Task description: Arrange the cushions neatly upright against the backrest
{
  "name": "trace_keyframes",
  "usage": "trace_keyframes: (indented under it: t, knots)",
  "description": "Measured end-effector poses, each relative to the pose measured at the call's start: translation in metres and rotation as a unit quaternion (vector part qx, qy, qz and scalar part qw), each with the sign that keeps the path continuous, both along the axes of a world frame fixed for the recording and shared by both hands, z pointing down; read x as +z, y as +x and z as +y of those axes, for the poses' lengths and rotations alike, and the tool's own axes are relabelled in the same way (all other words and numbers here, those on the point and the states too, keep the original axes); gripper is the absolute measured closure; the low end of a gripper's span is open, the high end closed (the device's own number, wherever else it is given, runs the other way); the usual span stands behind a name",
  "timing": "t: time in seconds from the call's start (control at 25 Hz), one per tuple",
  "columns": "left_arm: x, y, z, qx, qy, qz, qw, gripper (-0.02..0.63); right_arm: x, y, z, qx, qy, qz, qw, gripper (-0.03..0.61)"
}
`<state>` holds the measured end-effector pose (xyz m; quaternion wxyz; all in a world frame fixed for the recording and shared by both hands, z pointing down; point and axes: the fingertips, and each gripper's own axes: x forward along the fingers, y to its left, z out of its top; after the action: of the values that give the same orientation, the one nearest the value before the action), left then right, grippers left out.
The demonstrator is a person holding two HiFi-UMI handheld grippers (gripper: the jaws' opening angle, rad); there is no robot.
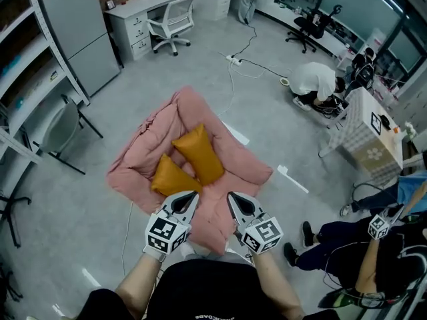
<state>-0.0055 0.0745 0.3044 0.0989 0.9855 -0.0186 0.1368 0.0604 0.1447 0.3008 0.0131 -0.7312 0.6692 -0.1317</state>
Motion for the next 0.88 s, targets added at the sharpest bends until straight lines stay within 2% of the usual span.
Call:
trace_keyframes:
  t: [0.36,0.88]
  knots:
    - [-0.038,0.003,0.024,-0.006,0.029,0.030,0.9991,0.601,-0.034,-0.005,0.007,-0.045,0.030,0.039,0.998,0.569]
    - [-0.058,-0.002,0.020,-0.042,0.041,0.041,0.9975,0.601,-0.052,-0.009,-0.005,-0.081,0.043,0.051,0.994,0.569]
